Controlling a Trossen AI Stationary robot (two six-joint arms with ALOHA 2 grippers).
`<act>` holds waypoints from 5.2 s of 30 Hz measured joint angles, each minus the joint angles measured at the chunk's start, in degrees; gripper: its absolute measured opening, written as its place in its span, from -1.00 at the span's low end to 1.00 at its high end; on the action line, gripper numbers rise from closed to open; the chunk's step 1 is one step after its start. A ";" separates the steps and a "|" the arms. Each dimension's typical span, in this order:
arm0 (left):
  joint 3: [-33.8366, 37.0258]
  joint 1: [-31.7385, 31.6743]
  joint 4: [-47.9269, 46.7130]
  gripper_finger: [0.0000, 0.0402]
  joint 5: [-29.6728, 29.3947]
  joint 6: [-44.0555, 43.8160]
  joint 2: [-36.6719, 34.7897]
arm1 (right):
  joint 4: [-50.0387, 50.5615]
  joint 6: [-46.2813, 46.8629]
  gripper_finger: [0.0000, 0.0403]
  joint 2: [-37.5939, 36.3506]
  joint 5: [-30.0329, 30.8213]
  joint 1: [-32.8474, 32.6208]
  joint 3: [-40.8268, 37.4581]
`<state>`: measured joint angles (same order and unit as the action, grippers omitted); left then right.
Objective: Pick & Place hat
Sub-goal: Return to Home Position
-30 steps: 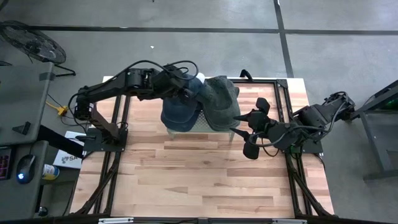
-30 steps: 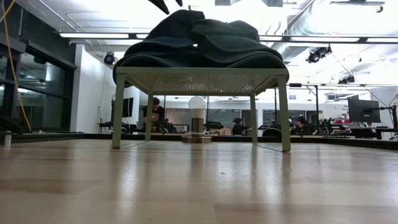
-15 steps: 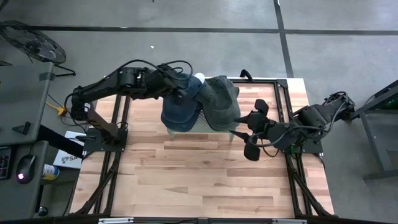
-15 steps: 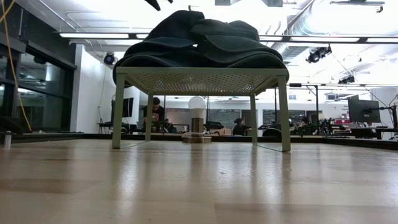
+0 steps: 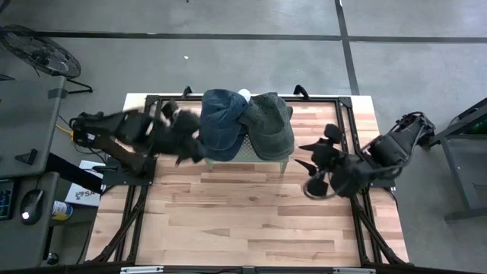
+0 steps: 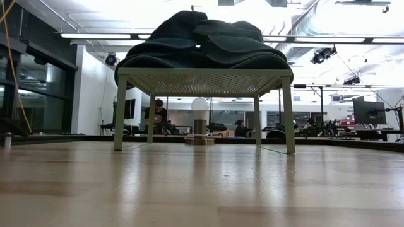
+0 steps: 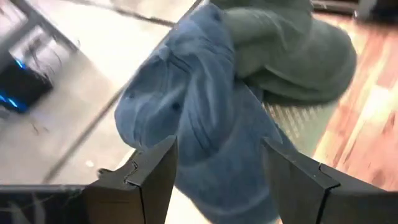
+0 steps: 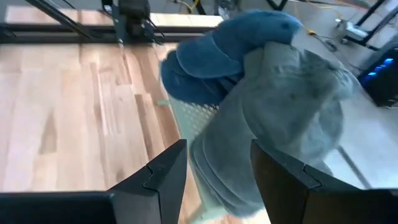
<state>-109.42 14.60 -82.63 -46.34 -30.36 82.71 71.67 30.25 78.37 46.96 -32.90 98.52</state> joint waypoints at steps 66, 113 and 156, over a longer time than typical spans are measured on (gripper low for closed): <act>101.21 -2.93 90.70 0.11 37.99 26.01 -62.08 | -84.59 -18.75 -0.21 -56.00 -20.95 8.95 -92.72; 108.71 -6.72 84.63 -0.18 37.82 33.22 -73.15 | -74.54 -20.87 -0.21 -65.01 -39.04 25.45 -97.96; 107.88 -6.72 82.93 -0.18 38.40 31.40 -77.30 | -77.00 -26.23 -0.21 -69.02 -33.55 30.02 -97.98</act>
<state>-1.54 7.88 0.30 -7.94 1.04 5.41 -5.33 4.01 9.34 13.41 -2.87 0.54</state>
